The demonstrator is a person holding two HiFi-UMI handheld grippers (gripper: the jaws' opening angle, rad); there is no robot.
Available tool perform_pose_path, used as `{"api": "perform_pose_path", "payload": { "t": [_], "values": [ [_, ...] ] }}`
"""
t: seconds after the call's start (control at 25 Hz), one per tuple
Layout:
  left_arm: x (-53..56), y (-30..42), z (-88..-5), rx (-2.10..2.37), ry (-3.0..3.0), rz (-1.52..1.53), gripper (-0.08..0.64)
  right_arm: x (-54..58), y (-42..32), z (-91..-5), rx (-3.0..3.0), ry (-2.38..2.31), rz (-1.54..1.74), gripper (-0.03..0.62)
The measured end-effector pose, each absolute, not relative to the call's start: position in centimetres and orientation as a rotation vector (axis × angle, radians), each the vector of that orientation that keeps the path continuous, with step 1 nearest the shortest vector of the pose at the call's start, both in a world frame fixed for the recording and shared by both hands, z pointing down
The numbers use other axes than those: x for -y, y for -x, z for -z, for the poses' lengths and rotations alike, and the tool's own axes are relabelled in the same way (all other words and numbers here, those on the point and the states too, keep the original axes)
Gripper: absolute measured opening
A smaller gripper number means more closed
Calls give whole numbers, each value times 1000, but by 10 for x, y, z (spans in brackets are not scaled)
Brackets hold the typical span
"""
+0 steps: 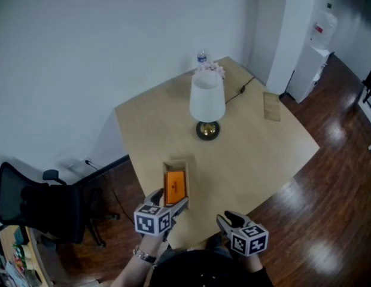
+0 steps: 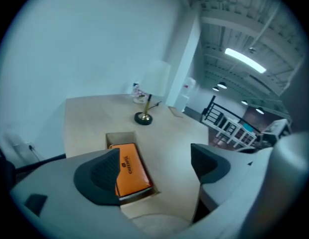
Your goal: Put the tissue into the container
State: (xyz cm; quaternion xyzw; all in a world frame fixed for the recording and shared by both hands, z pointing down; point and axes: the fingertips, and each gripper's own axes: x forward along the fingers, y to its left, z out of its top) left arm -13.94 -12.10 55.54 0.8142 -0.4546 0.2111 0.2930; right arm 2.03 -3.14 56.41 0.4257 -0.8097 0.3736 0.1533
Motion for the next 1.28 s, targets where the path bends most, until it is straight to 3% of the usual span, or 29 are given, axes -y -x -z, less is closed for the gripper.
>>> {"api": "perform_pose_path", "payload": {
  "t": [0.12,0.28,0.36,0.4,0.48,1.28],
  "values": [
    [82,120,-524,1032,-2295,-577,339,35,-17,-548,2334,-1256,-1022,134],
    [50,115,-523,957,-2385,-642,63,33,-9,-537,2326,-1286,-981,134],
    [37,115,-530,917,-2401,-655,34,27,-4,-537,2322,-1280,-981,103],
    [31,114,-533,892,-2408,-666,20,24,-2,-537,2321,-1277,-981,41],
    [20,113,-538,843,-2425,-694,20,17,1,-538,2319,-1276,-972,3],
    [9,115,-550,659,-2490,-785,20,-12,10,-542,2229,-1378,-985,3]
  ]
}}
